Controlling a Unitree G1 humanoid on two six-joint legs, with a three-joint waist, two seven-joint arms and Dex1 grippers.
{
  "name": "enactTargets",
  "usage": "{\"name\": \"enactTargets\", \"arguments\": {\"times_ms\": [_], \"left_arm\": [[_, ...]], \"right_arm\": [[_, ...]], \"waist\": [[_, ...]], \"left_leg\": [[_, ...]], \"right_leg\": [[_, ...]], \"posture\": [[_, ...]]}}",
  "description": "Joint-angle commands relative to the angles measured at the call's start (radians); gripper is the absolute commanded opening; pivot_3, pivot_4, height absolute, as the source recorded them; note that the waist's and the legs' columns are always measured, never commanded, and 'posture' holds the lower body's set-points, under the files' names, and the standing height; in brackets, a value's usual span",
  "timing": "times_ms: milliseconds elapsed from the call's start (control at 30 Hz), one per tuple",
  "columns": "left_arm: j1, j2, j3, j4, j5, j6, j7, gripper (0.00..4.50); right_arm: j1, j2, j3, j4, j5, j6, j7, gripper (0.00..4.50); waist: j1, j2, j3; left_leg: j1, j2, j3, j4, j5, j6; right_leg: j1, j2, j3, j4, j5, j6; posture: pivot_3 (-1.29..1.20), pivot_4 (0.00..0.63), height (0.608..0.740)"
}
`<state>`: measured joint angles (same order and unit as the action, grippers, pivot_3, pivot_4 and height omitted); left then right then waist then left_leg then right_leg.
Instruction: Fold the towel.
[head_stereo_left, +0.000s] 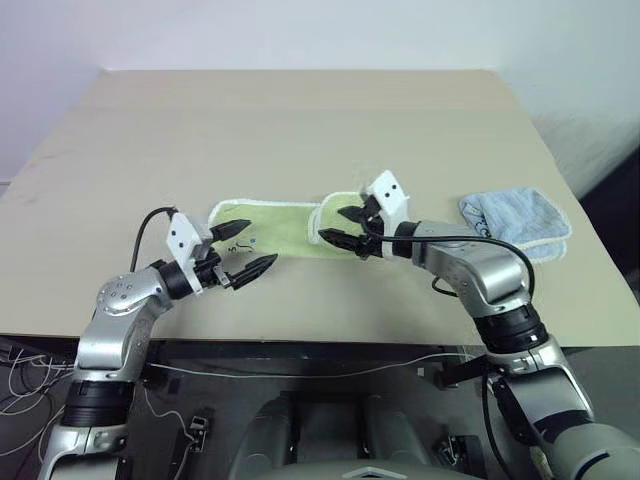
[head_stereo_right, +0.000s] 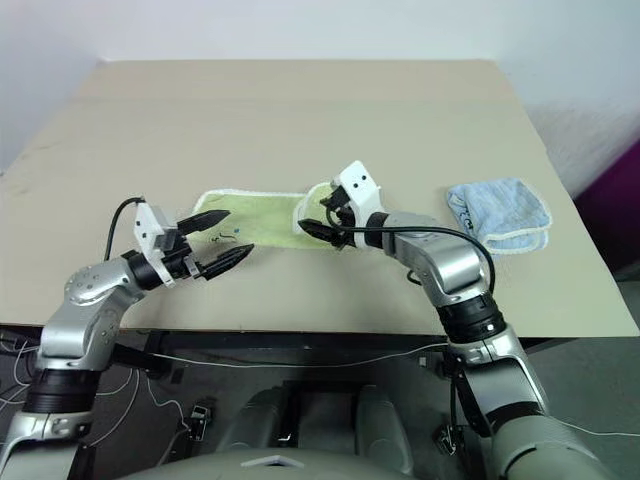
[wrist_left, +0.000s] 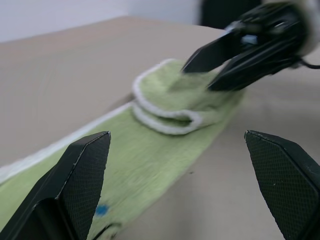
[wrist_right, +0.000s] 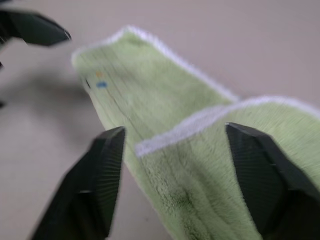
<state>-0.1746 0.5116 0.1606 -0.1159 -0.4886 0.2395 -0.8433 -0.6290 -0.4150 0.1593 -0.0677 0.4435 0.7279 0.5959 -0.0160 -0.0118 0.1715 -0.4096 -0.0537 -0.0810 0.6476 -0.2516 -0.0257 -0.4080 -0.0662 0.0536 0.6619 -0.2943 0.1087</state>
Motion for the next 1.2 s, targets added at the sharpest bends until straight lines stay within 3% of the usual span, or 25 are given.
{"name": "enactTargets", "arguments": {"times_ms": [33, 333, 600, 967, 1200], "left_arm": [[0.030, -0.052, 0.091, -0.096, -0.098, 0.091, 0.141, 4.50], [0.103, -0.189, 0.165, -0.223, -0.222, 0.289, 0.456, 4.50], [0.185, -0.286, 0.194, -0.333, -0.311, 0.391, 0.667, 4.50], [0.080, -0.426, 0.321, -0.246, -0.613, 0.488, 1.017, 4.50], [0.000, -0.449, 0.324, -0.109, -0.695, 0.510, 1.151, 4.50]], "right_arm": [[-0.027, -0.004, -0.067, 0.038, -0.014, -0.070, 0.013, 2.99], [-0.109, 0.113, -0.022, 0.515, -0.172, -0.394, 0.099, 0.02], [-0.078, 0.157, 0.021, 0.677, -0.278, -0.533, 0.159, 0.02], [-0.068, 0.100, -0.089, 0.348, -0.195, -0.515, 0.212, 0.02], [-0.074, 0.091, -0.123, 0.265, -0.175, -0.495, 0.195, 0.02]], "waist": [[0.000, 0.000, 0.000], [-0.004, 0.000, 0.000], [-0.002, -0.001, -0.001], [0.003, -0.001, 0.000], [0.005, -0.001, -0.001]], "left_leg": [[0.000, 0.000, 0.000, 0.000, 0.000, 0.000], [0.000, 0.000, 0.000, 0.000, 0.000, 0.000], [0.002, 0.000, 0.000, 0.000, 0.000, 0.000], [0.001, -0.001, 0.000, 0.001, 0.000, -0.001], [0.002, -0.001, 0.000, 0.001, 0.000, -0.001]], "right_leg": [[0.000, 0.000, 0.000, 0.000, 0.000, 0.000], [0.000, 0.002, 0.000, 0.000, 0.000, 0.000], [0.002, 0.002, 0.000, 0.000, 0.000, 0.000], [0.002, 0.002, 0.000, 0.000, 0.000, 0.000], [0.003, 0.002, -0.001, 0.000, 0.000, 0.000]], "posture": [[0.00, 0.150, 0.740], [0.00, 0.150, 0.740], [0.00, 0.150, 0.740], [0.00, 0.150, 0.740], [0.00, 0.150, 0.740]]}}
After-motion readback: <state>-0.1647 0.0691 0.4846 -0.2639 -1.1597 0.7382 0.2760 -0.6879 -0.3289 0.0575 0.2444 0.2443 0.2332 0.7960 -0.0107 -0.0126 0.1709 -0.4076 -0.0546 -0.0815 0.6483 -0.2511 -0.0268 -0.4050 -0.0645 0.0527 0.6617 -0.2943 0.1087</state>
